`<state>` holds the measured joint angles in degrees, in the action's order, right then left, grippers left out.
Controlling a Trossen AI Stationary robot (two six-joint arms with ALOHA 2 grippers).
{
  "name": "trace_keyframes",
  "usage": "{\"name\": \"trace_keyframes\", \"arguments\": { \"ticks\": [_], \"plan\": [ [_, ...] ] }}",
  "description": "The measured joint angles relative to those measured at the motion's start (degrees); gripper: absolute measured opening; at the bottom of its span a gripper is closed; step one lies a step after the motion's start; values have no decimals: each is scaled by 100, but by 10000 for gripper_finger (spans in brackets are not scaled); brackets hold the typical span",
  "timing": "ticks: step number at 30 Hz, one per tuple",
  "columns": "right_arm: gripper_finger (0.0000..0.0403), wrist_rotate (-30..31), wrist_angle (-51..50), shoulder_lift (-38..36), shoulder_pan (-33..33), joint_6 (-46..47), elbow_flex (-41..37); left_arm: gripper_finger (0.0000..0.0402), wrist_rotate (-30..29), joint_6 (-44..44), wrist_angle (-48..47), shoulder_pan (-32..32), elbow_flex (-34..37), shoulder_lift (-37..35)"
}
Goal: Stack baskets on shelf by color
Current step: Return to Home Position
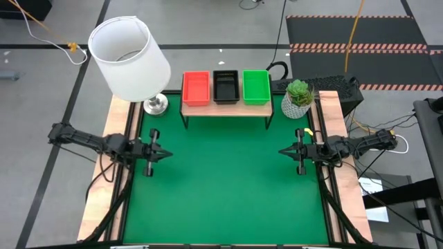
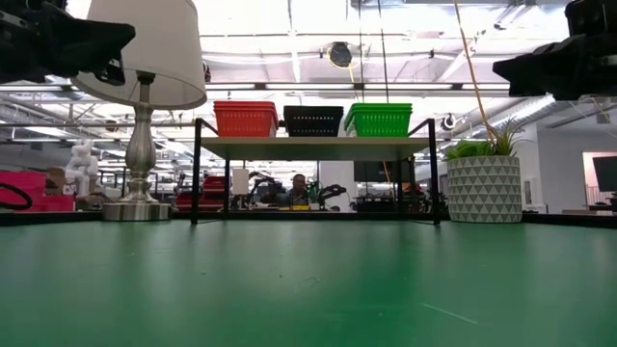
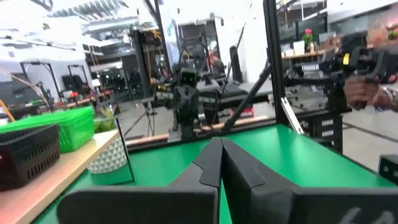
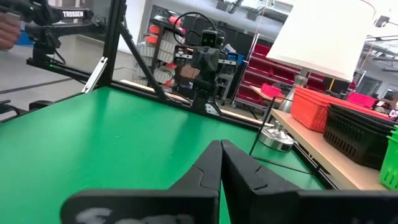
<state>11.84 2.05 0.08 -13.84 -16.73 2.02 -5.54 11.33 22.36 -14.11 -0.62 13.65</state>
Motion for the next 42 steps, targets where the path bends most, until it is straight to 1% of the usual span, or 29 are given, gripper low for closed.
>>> {"name": "trace_keyframes", "arguments": {
  "ticks": [4, 9, 15, 18, 22, 25, 28, 31, 37, 40, 42],
  "plan": [
    [0, 0, -5, 0, -1, -4, 0, 3, 2, 0, -295, 0, 0, -357],
    [0, 2, -12, 0, -1, -24, 0, 10, 4, -48, -771, 0, 0, -815],
    [0, 2, -16, 0, -1, -26, 0, 5, 6, -96, -1432, 0, 0, -1330],
    [0, 4, -16, 0, -1, -36, 0, 10, 5, -136, -1581, 0, 0, -1350],
    [0, 70, -12, 0, -1, -70, 0, 3, 4, -138, -1688, 0, 0, -1350],
    [0, 107, -15, -2, -1, -68, 0, 8, 4, -144, -1699, 0, 0, -1350],
    [0, -146, -55, -2, -1, -64, 0, 8, 4, -148, -1746, 0, 0, -1350],
    [0, -262, -164, -2, -2, -39, 0, 3, 4, -146, -1792, 0, 0, -1350],
    [0, -475, -51, 9, 19, -125, -120, 9, 4, -145, -1783, 0, 0, -1350],
    [0, -515, -38, 6, 156, -182, -119, 3, 2, -138, -1774, 0, 0, -1350],
    [0, -660, -20, 7, 282, -184, -118, 7, 2, -137, -1730, 0, 0, -1350]
  ]
}}
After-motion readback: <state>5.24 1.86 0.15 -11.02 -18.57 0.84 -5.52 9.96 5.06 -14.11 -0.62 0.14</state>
